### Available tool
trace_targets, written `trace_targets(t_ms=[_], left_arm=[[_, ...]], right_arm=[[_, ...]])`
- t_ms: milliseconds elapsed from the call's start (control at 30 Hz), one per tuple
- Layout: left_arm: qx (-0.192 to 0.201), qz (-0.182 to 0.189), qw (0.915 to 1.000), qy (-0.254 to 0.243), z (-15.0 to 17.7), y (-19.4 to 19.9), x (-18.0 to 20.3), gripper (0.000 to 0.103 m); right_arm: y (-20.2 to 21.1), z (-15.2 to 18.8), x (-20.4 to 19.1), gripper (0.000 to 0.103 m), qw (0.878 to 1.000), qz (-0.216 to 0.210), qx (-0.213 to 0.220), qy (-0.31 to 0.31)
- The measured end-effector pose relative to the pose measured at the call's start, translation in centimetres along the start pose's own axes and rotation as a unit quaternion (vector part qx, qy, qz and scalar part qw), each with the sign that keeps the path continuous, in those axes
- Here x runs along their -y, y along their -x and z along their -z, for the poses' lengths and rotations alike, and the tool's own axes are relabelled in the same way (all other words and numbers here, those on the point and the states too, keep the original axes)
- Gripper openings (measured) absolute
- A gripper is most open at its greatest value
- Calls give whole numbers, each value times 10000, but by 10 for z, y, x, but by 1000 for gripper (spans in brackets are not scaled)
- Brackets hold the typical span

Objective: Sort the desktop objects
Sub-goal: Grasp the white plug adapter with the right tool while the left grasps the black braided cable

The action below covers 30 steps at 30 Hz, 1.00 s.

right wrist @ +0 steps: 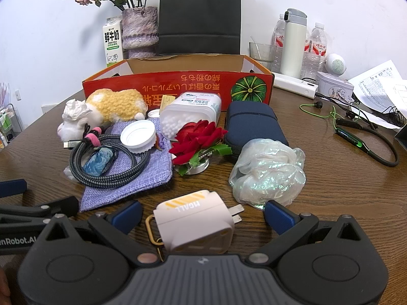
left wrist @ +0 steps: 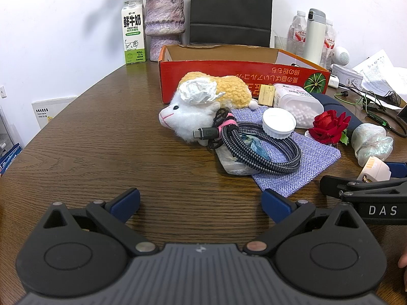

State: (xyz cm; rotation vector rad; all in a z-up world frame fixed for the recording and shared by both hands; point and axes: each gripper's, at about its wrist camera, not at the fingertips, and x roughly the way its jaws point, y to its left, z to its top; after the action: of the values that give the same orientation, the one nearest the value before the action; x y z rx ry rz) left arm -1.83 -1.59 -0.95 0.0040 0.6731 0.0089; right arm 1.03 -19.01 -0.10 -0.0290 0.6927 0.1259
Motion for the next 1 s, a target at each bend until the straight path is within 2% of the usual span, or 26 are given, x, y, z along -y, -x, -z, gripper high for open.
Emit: trace_targets(t_ms=[733, 867, 1000], left_arm=[[26, 88, 10000, -37, 1, 1, -1, 103], [419, 551, 9973, 258, 4, 12, -13, 103], [811, 728, 9935, 327, -4, 22, -13, 103]], right_arm=[[6, 0, 2, 103, 9999, -18, -89, 67], [34, 7, 11, 102, 9995, -293, 83, 47], [55, 16, 12, 97, 9983, -469, 246, 247]])
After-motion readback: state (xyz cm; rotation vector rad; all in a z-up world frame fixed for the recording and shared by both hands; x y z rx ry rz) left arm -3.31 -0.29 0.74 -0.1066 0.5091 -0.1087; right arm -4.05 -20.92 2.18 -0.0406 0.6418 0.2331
